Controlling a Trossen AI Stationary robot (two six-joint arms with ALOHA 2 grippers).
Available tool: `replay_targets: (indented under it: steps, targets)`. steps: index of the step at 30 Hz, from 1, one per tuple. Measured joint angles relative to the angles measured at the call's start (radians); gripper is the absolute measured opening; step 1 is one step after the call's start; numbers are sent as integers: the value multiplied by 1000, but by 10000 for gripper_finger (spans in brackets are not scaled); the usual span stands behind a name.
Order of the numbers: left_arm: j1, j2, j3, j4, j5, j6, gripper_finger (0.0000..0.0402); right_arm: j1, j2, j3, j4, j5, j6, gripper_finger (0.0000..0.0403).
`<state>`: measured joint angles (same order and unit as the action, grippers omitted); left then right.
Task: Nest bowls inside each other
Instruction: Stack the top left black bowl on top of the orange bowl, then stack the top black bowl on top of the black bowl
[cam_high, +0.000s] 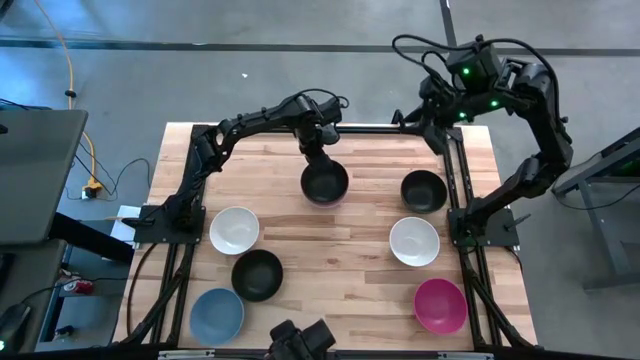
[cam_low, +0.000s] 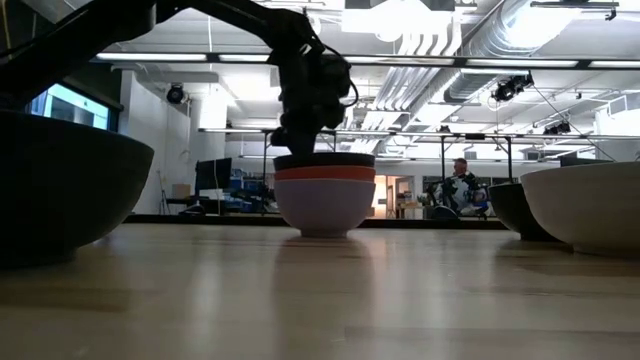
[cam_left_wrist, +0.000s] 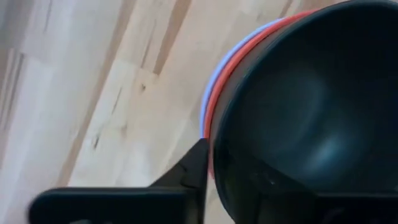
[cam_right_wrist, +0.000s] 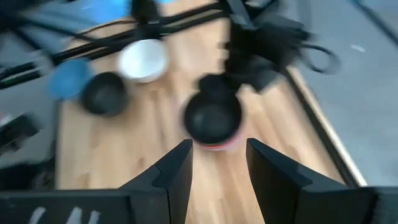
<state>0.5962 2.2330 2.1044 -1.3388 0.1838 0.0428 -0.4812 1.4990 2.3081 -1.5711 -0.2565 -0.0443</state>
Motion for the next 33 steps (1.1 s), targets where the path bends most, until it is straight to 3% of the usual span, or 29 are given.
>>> replay_targets:
  steps: [3, 7, 14, 24, 33]
  targets:
    - [-7, 0, 0, 0, 14, 24, 89, 0, 0, 0, 0, 118, 61, 144]
    - [-13, -4, 0, -3, 25, 62, 146, 0, -4, -19, 5, 141, 147, 144]
    - [3, -59, 0, -36, 73, 148, 210, -14, -109, -384, 0, 129, 275, 144]
    - [61, -232, 0, -70, 76, 270, 217, -82, -288, -838, 0, 251, 452, 144]
    - [78, -406, 0, -42, 79, 283, 216, -155, -334, -1101, -1, 275, 545, 144]
